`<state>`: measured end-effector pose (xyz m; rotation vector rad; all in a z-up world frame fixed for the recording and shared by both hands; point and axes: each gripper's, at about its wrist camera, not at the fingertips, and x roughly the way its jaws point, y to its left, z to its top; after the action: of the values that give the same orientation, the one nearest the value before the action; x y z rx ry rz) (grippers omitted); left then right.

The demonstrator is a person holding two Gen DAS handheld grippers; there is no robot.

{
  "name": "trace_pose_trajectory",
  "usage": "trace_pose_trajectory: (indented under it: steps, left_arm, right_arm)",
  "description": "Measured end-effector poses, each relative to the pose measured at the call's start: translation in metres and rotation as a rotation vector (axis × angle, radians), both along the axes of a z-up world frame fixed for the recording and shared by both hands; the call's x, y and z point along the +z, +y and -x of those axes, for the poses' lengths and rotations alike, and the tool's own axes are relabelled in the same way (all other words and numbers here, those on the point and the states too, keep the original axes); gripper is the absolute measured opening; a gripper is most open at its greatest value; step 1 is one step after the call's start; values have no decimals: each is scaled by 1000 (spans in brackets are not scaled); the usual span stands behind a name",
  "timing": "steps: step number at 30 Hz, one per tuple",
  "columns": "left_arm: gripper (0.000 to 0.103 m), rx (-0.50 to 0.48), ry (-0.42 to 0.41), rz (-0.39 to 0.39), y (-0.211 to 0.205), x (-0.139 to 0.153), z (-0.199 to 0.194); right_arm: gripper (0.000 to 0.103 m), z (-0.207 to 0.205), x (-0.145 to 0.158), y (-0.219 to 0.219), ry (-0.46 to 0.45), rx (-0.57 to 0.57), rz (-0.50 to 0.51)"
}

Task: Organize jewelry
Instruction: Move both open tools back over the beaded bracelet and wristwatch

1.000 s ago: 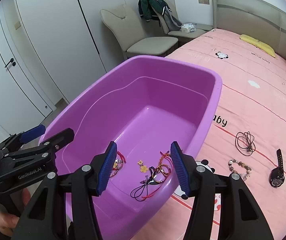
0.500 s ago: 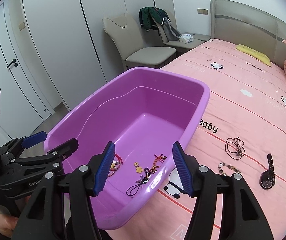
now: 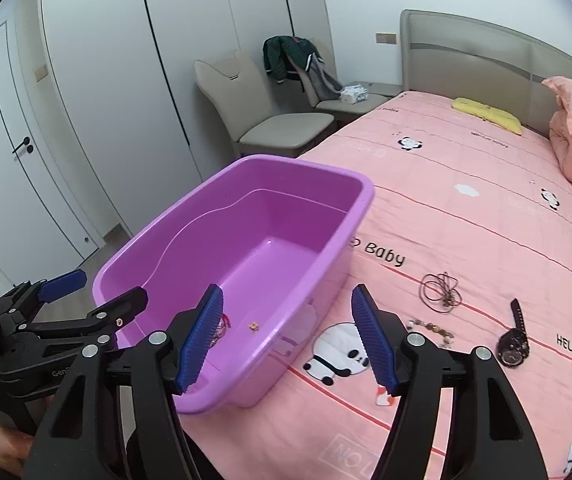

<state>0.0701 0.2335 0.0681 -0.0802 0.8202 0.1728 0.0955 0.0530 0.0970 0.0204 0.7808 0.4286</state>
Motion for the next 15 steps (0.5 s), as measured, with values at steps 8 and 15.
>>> trace_pose_trajectory:
  steps: [8, 15]
  left_arm:
    - [95, -70, -18, -9, -44, 8, 16]
    - [95, -159, -16, -18, -95, 10, 25]
  right_arm:
    - [71, 28, -1, -53, -19, -91, 4]
    - [75, 53, -7, -107, -33, -175, 5]
